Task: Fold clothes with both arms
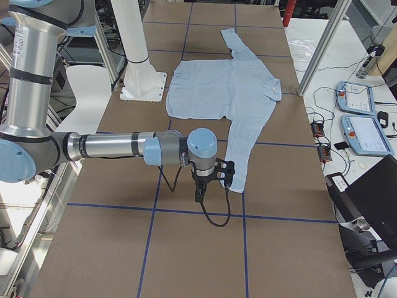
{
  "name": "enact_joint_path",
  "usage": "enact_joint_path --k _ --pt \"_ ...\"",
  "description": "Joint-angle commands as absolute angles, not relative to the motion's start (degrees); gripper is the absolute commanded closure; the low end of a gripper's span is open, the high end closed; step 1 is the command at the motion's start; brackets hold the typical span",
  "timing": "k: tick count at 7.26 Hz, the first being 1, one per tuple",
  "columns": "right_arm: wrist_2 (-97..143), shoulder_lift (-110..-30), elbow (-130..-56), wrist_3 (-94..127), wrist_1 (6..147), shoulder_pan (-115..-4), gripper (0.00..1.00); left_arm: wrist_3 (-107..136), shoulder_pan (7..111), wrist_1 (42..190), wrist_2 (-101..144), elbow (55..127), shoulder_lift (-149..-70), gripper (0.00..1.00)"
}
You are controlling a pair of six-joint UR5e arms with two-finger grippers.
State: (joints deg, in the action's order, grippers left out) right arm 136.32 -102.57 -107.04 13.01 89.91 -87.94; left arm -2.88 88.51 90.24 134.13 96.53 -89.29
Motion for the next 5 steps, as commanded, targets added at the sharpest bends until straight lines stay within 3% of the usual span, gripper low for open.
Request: enact_joint_path --k 1,5 --pt "135.6 -102.5 -107.1 13.2 89.5 -88.0 0.00 -3.2 88.5 90.4 134.2 96.5 -89.3 0.00" --pt "135.7 -99.6 -106.1 14.1 86.7 -86.8 0.00 -3.0 88.0 93.2 133.9 97.2 -92.3 0.00"
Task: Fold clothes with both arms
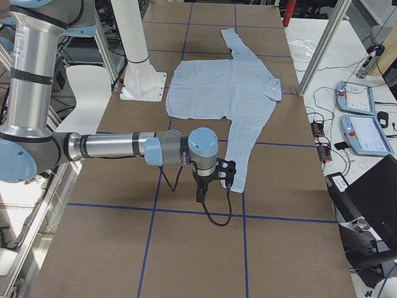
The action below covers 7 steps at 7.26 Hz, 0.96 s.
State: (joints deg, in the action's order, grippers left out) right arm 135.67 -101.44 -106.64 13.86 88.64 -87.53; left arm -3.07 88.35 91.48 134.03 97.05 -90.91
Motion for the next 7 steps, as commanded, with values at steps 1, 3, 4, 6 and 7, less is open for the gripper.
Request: enact_joint_path --k 1,3,4,6,7 --pt "136.1 -94.1 -104.9 14.9 86.1 -86.2 0.00 -2.8 87.9 96.8 134.3 97.2 -92.3 0.00" --pt "135.0 -88.4 -95.9 18.4 78.4 -77.0 0.00 -2.8 87.8 99.6 134.2 96.5 -92.9 0.00" --pt "132.7 -87.1 -90.7 20.8 68.5 -74.4 0.00 -2.8 87.7 102.2 134.2 95.5 -92.9 0.00" --pt "129.7 -86.4 -82.0 31.4 51.2 -68.5 0.00 -3.0 87.7 102.8 134.2 95.4 -92.7 0.00" --pt "129.1 -86.4 -79.0 32.1 48.6 -66.6 0.00 -3.0 87.7 102.8 134.2 95.3 -92.7 0.00"
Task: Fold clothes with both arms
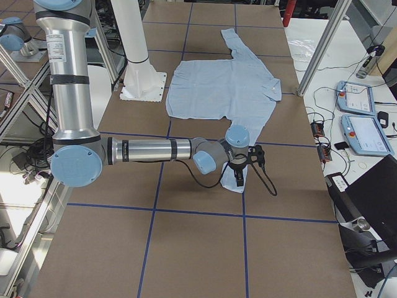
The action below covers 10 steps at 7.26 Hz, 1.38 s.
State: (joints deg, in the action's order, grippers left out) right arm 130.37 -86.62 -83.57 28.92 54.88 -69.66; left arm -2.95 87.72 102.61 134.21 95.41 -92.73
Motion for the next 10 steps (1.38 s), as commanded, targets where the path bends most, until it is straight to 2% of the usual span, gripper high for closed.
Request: enact_joint_path --k 1,2,4,6,7,8,10 --pt "128.1 -86.4 -78.1 32.1 48.6 -65.2 0.00 -3.0 87.7 103.1 134.3 95.3 -92.7 0.00" --pt "128.0 -86.4 -78.0 32.2 48.8 -64.9 0.01 -3.0 87.7 103.7 134.3 95.3 -92.6 0.00" --pt "128.2 -86.5 -77.9 32.1 49.6 -64.8 0.13 -3.0 87.7 103.7 134.3 95.2 -92.7 0.00" --pt "128.1 -86.6 -76.6 31.8 49.7 -64.7 0.14 -3.0 87.7 103.8 134.3 95.3 -92.8 0.00" --pt "128.1 -86.6 -76.4 31.8 49.7 -64.6 0.20 -3.0 87.7 103.8 134.3 95.3 -92.9 0.00" --pt "128.2 -86.5 -76.3 31.8 49.7 -64.4 0.29 -3.0 87.7 103.8 134.3 95.3 -92.9 0.00" --pt "128.3 -86.6 -76.2 31.6 49.7 -64.0 0.71 -2.9 87.7 103.8 134.3 95.3 -93.2 0.00"
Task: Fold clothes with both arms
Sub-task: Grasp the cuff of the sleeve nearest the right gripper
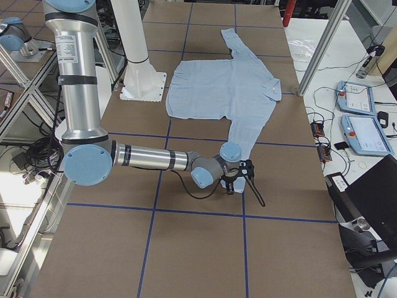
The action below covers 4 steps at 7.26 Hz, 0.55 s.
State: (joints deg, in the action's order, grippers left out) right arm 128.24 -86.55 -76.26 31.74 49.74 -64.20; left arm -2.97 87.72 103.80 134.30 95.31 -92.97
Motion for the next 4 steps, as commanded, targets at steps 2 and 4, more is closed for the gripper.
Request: enact_joint_path --k 2,4 --pt "128.1 -86.6 -76.8 31.5 49.7 -63.8 1.00 -2.8 87.7 103.7 134.3 95.2 -93.3 0.00" --pt "130.5 -86.8 -78.9 31.2 49.0 -64.3 1.00 -2.8 87.7 103.7 134.2 95.2 -93.3 0.00"
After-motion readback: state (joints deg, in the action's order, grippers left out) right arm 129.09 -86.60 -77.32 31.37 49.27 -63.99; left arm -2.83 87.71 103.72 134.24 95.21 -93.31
